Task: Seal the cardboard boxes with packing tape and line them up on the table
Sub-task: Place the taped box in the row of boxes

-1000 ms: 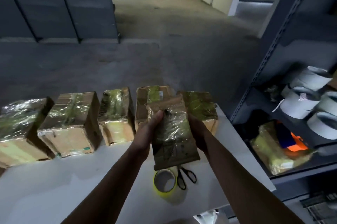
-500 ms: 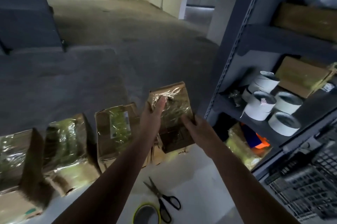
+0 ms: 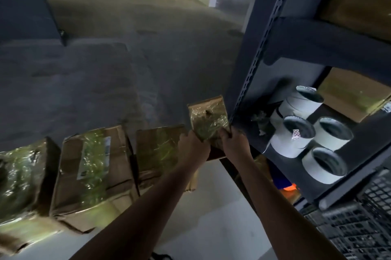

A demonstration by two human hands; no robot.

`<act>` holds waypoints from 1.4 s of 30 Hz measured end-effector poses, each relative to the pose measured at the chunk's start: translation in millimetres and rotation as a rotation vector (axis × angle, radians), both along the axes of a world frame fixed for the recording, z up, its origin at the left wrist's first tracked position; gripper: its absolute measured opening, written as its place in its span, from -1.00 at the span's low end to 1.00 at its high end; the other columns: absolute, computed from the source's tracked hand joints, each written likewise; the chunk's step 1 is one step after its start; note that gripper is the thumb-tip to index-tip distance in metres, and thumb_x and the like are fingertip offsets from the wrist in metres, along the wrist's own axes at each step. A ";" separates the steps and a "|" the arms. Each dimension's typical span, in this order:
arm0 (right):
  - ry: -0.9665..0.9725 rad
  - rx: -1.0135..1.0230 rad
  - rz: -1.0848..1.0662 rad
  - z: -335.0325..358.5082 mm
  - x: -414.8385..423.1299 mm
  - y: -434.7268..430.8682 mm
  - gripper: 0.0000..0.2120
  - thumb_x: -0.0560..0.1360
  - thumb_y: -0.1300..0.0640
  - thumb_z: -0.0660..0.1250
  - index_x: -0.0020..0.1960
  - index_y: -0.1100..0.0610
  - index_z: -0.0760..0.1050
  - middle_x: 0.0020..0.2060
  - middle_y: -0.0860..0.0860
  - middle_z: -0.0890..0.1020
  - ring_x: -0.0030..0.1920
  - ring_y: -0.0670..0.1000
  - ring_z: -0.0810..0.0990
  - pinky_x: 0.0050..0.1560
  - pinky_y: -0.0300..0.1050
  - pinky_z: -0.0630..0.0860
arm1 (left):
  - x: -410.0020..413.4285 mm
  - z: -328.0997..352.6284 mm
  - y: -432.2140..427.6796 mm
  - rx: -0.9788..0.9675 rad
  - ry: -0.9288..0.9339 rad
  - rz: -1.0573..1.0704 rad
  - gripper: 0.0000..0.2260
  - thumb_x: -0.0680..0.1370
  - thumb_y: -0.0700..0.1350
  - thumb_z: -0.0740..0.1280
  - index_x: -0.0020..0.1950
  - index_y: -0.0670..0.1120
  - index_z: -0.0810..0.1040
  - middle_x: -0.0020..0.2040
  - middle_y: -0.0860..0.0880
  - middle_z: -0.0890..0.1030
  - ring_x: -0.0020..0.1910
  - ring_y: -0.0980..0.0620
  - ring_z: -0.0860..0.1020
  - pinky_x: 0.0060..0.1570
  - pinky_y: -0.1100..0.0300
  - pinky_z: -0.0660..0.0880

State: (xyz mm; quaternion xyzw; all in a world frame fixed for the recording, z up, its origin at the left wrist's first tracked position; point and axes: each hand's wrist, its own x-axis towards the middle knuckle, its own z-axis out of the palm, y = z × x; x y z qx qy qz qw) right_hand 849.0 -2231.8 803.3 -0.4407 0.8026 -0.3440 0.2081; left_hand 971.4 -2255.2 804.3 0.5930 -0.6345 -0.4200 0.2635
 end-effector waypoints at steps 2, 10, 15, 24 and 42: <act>0.023 0.085 0.030 -15.2 -15.0 -10.4 -0.60 0.61 -0.05 0.16 0.27 0.22 0.44 0.23 0.23 0.48 0.19 0.19 0.45 0.08 -0.07 0.33 | -8.3 -7.2 -7.8 0.086 0.015 -0.033 -0.78 0.56 -0.12 0.18 0.00 -0.21 0.56 -0.12 -0.16 0.60 -0.12 -0.14 0.59 -0.23 0.13 0.49; 0.010 0.352 0.110 -76.0 -39.2 -33.8 -0.54 0.65 -0.03 0.03 0.34 0.30 0.36 0.27 0.30 0.45 0.22 0.27 0.47 0.12 0.01 0.41 | -29.4 -30.8 -26.7 0.362 -0.047 -0.058 -0.75 0.61 -0.19 0.19 -0.28 -0.12 0.38 -0.34 -0.03 0.41 -0.30 0.03 0.44 -0.28 0.19 0.37; -0.059 0.343 0.178 -104.1 -39.7 -31.4 -0.69 0.62 0.15 0.06 0.27 0.29 0.39 0.19 0.27 0.51 0.13 0.24 0.51 0.01 -0.02 0.40 | -34.4 -38.9 -21.3 0.300 -0.106 -0.212 -0.87 0.61 -0.15 0.20 -0.06 -0.08 0.53 -0.30 0.04 0.46 -0.35 0.15 0.42 -0.36 0.32 0.37; 0.374 0.464 0.237 -85.9 -6.3 -49.2 -0.63 0.56 0.17 0.12 0.35 0.23 0.33 0.28 0.23 0.43 0.28 0.22 0.41 0.17 0.11 0.45 | 1.5 -36.5 -26.4 0.016 -0.123 -0.030 -0.80 0.60 -0.24 0.17 -0.06 -0.13 0.60 -0.21 -0.03 0.57 -0.30 0.07 0.50 -0.39 0.28 0.34; -0.265 0.347 0.221 -71.3 71.8 -50.2 -0.85 0.57 0.07 0.27 -0.07 0.16 0.47 -0.30 0.04 0.52 -0.35 -0.04 0.49 -0.34 -0.18 0.42 | 112.7 -24.2 -25.6 0.259 0.028 0.369 -0.89 0.53 -0.15 0.25 -0.13 -0.14 0.54 -0.27 -0.05 0.53 -0.36 0.06 0.46 -0.51 0.27 0.28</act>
